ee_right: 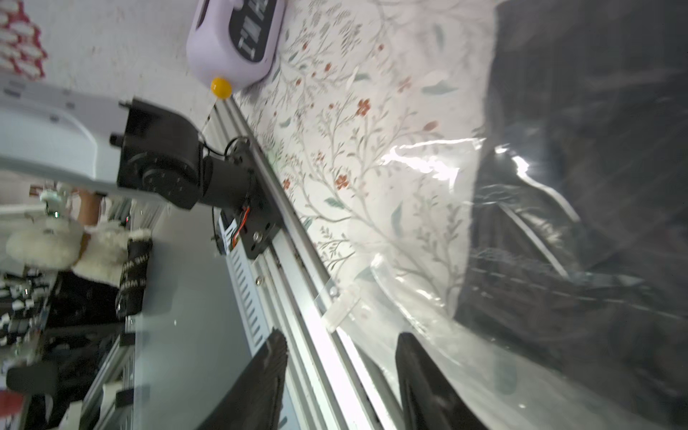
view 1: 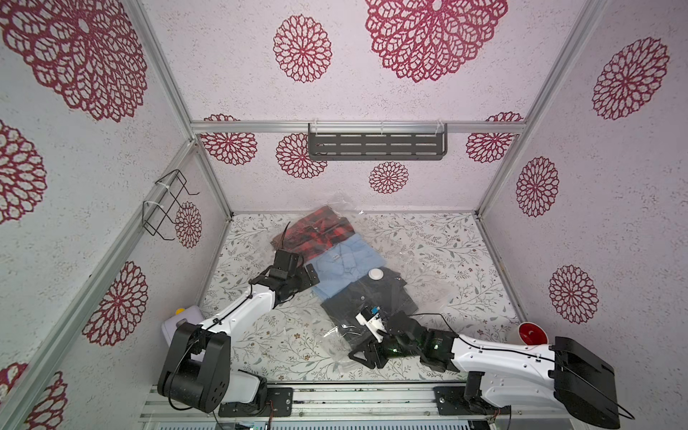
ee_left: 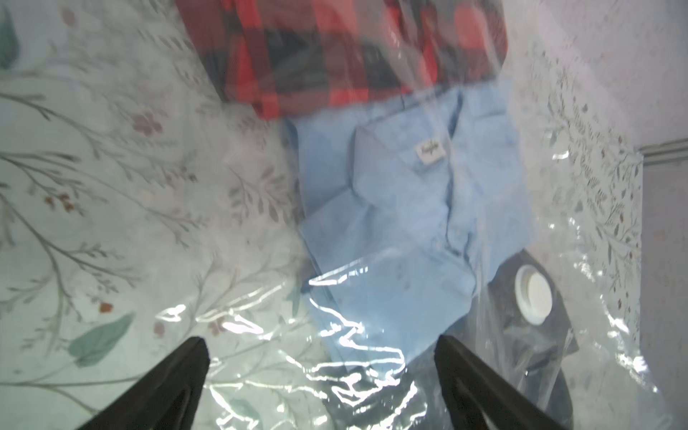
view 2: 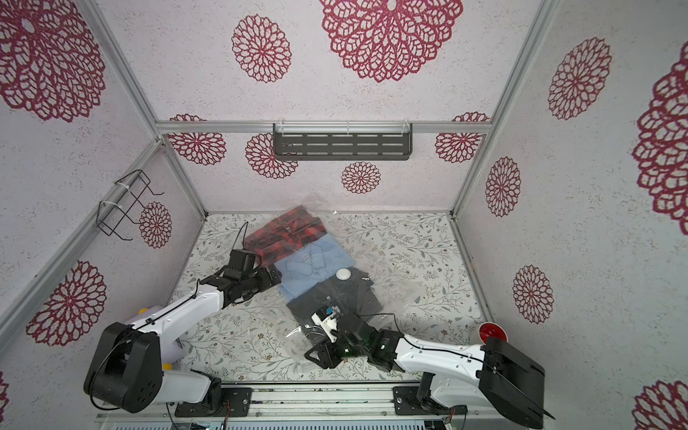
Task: Place the folded shirt into the vacuum bag
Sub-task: Adjust the vacuum bag at the center of the board, then close the vacuum bag at the center of the board.
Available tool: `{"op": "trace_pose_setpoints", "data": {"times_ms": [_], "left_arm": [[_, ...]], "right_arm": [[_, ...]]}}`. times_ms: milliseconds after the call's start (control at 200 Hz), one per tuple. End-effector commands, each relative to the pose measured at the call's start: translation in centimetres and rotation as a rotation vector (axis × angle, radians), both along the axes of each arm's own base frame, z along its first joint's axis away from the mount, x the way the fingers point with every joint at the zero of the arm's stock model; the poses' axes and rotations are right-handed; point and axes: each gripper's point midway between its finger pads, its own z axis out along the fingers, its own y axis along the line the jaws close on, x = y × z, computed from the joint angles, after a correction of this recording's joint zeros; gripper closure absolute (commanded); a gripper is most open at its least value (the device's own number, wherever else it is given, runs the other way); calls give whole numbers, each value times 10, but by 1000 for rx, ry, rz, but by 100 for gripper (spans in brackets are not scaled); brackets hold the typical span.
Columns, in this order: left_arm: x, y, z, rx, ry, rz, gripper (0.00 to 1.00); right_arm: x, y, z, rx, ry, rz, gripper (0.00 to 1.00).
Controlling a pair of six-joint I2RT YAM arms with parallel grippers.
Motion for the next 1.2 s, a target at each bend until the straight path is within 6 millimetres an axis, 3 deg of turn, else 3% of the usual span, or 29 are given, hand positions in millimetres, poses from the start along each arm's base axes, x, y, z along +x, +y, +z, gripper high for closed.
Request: {"op": "trace_pose_setpoints", "data": {"times_ms": [0,190,390,806,1031,1196], "left_arm": [[7,2,-9,11,6,13,1],[16,4,-47,67,97,-7,1],[28,12,-80,85,161,14,1],[44,26,-82,99,168,22,1],[48,26,-86,96,175,22,1],[52,23,-87,86,172,19,1]], "right_arm": [[-12,9,-3,-55,-154,81,51],[-9,0,-23,-175,-343,94,52],[-8,-3,-19,-184,-519,97,52],[-31,18,-31,-177,-757,306,46],[-17,18,-48,-283,-833,294,47],[-8,19,-59,-348,-864,279,56]]}}
